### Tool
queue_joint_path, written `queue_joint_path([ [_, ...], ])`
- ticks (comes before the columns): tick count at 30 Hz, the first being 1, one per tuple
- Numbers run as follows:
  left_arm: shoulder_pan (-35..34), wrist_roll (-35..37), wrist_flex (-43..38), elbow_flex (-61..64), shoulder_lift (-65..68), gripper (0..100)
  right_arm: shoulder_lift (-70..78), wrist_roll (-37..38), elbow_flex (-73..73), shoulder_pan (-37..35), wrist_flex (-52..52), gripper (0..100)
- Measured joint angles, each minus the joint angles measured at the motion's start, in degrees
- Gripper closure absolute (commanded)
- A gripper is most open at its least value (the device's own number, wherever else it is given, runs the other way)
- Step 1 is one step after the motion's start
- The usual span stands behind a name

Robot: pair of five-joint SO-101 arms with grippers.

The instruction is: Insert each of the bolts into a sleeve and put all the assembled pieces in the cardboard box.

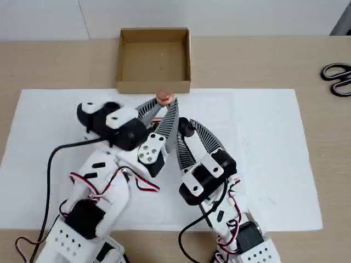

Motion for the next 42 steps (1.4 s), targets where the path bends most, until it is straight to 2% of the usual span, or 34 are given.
queue_joint_path([
  [7, -0.09, 3.60, 0.00, 0.00, 0.35, 99, 0.00, 0.00, 0.00, 0.18, 0.00, 99.5],
  [20, 0.00, 3.16, 0.18, -5.54, 0.44, 99, 0.00, 0.00, 0.00, 0.00, 0.00, 99.5],
  [25, 1.93, 3.34, 3.43, -5.71, 0.44, 99, 0.00, 0.00, 0.00, 0.00, -0.09, 99.5],
  [29, 2.11, 5.71, 3.60, -5.71, 0.44, 99, 0.00, 0.00, 0.00, 0.00, -0.09, 99.5],
  [42, 2.11, 6.07, 7.47, -5.71, 0.53, 99, 0.00, 0.00, 0.00, 0.00, -0.09, 99.5],
])
